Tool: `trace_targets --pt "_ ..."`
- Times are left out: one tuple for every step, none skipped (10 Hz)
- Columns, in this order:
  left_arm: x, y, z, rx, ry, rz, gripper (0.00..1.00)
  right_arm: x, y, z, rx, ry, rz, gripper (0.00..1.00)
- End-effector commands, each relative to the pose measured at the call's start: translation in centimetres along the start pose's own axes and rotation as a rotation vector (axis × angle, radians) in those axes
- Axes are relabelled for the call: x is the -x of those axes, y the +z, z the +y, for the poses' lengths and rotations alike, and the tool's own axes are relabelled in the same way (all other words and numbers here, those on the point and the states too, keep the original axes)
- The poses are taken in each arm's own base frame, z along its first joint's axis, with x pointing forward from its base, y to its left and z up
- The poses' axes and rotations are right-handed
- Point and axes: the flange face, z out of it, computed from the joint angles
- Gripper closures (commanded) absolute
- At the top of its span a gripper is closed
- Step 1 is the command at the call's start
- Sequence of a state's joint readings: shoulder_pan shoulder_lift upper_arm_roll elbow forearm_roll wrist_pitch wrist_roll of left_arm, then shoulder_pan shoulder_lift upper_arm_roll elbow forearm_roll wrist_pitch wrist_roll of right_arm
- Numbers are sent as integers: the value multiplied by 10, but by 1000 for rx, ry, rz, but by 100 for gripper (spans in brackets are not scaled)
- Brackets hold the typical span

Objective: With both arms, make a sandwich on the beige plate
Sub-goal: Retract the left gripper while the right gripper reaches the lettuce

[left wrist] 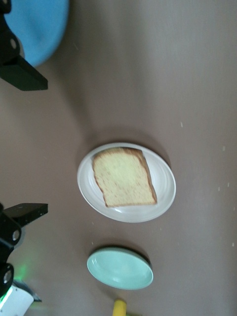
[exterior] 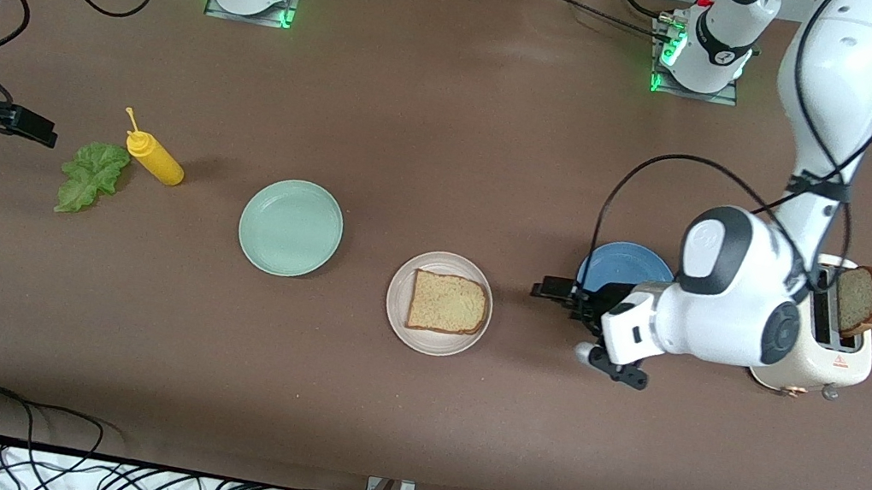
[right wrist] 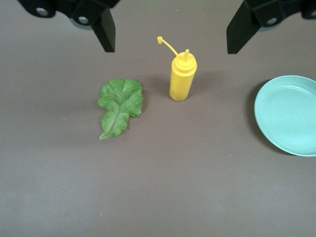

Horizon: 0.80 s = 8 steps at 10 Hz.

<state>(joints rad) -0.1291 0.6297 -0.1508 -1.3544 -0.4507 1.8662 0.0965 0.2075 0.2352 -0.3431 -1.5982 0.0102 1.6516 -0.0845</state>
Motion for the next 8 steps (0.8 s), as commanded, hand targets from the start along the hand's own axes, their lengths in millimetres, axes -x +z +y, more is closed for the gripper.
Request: trace_targets --pt "28 -60 19 -192 -14 -3 0 -27 53 1 25 -5 -60 0" --pt "41 -86 27 -261 -24 -3 0 -38 75 4 38 -1 -68 0" --pt "55 -110 34 -323 -15 -3 0 -45 99 19 45 3 -96 0" --pt "70 -138 31 -394 -23 -6 0 -49 116 25 50 -5 -116 0" --pt "85 -170 25 -442 -46 11 0 -47 134 30 61 -2 -147 0" --pt "98 -200 12 -447 -83 38 0 -44 157 33 64 0 -158 0" --pt "115 -221 10 -453 -105 45 0 -37 185 38 61 3 -157 0" --pt "137 -231 13 -461 -112 44 0 -29 206 39 60 -2 -153 0"
